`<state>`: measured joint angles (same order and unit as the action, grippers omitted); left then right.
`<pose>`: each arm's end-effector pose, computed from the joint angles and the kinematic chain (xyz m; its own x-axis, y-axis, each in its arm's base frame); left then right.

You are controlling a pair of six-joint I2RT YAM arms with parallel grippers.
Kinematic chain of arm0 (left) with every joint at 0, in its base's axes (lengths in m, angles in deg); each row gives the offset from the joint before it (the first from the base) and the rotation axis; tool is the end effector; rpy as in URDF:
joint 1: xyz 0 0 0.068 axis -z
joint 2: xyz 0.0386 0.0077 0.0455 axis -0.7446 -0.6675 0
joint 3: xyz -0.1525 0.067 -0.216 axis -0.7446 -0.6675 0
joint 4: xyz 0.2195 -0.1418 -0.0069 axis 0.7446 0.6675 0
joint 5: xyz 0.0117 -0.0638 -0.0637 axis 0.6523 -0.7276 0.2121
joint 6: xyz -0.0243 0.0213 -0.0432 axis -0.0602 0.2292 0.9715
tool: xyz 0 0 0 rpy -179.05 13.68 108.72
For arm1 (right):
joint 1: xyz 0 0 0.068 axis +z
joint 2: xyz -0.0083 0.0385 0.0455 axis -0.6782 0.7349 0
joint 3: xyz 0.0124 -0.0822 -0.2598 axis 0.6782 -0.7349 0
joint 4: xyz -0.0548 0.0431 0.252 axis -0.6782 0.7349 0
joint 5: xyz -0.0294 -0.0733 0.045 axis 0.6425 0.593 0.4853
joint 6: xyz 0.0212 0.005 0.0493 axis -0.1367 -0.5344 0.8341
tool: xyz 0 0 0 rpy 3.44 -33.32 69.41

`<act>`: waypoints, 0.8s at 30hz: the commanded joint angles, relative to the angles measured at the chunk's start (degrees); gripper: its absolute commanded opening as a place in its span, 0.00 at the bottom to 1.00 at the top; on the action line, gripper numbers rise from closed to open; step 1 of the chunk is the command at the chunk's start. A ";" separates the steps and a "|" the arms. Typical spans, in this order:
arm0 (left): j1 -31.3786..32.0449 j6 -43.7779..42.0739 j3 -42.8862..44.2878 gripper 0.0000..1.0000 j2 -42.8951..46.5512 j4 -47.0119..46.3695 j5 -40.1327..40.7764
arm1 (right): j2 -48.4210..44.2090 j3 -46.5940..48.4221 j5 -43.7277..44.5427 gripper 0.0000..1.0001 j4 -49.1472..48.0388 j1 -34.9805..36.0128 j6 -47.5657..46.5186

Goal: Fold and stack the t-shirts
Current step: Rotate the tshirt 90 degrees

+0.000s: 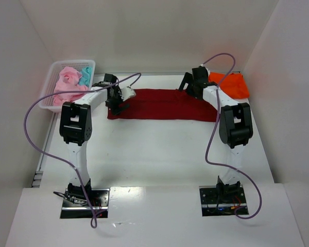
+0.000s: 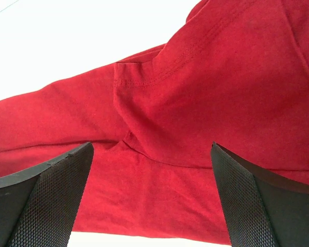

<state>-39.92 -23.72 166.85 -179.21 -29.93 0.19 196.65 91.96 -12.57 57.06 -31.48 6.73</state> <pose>0.4626 -0.0705 0.1760 -0.4531 0.7920 -0.4092 0.7548 0.5851 0.2967 0.4577 0.0877 0.2216 -0.6429 0.3790 -0.6656 0.2170 0.9235 0.3162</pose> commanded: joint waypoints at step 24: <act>8.05 15.56 -15.21 0.99 12.75 11.10 -6.20 | -7.24 -0.98 4.26 1.00 -0.69 -0.06 -1.79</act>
<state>-32.20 -11.02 153.10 -169.86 -21.45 -2.96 192.74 90.49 -10.10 57.06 -31.48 5.65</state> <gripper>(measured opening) 0.990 0.999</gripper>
